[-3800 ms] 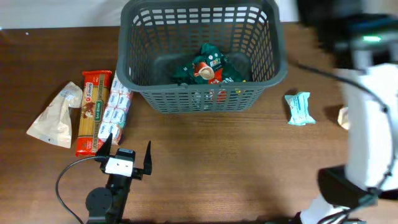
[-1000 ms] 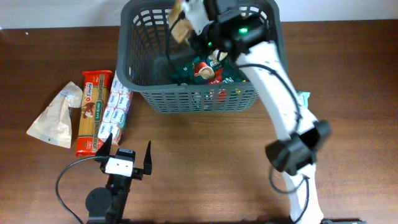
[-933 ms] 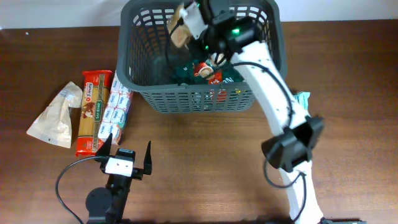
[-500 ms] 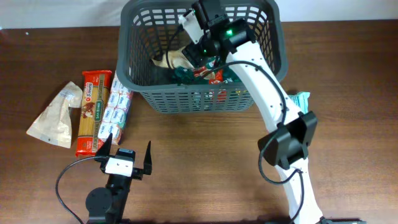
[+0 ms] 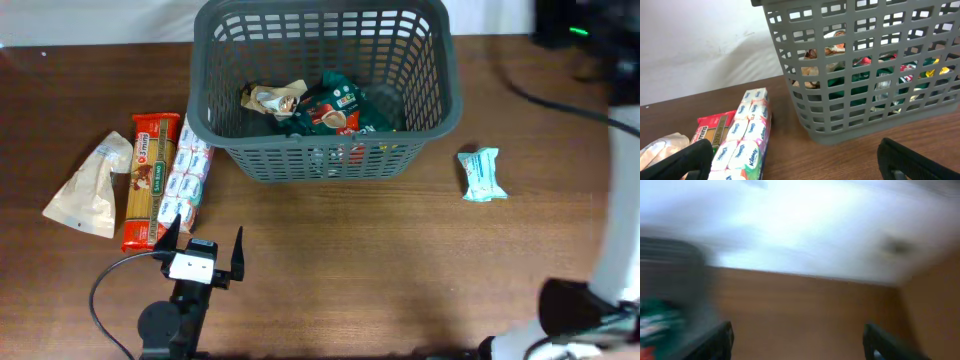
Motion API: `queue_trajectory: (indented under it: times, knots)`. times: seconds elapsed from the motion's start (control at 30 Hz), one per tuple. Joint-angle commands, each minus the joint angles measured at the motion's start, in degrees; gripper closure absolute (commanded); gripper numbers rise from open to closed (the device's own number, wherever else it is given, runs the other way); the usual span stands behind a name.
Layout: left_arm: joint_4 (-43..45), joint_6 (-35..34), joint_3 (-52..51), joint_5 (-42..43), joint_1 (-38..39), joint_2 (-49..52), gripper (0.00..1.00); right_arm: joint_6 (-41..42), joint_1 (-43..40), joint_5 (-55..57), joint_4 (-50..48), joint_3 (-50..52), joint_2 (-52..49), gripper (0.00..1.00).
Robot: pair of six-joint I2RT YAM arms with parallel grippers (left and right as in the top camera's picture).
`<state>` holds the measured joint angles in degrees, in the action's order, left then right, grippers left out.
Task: Pack container
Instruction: 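Lift the beige pouch into the basket and open the right gripper, then grasp the light-blue wipes pack with the right gripper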
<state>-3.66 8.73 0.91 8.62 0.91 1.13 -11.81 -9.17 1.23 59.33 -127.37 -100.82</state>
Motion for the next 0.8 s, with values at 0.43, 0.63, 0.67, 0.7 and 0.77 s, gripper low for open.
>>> queue_trajectory:
  times: [0.43,0.63,0.67,0.7,0.77]
  knots:
    - [-0.02,-0.33,-0.39,0.61,0.28,-0.07,0.01,3.78,-5.42,-12.22,-15.58,48.0,-7.3,0.11]
    - [-0.02,-0.33,-0.39,0.61,0.28,-0.07,0.01,3.8,-4.17,-12.31,-15.82,48.19,-13.92,0.11]
    - [-0.02,-0.33,-0.39,0.61,0.28,-0.07,0.01,3.78,-3.96,-12.41,-15.82,48.19,-14.91,0.12]
    - [-0.02,-0.33,-0.39,0.61,0.28,-0.07,0.01,3.82,-3.87,-12.52,-15.89,48.19,-15.85,0.15]
    - [-0.02,-0.33,-0.39,0.61,0.28,-0.07,0.01,4.35,-3.87,-12.66,-16.06,48.19,-17.14,0.2]
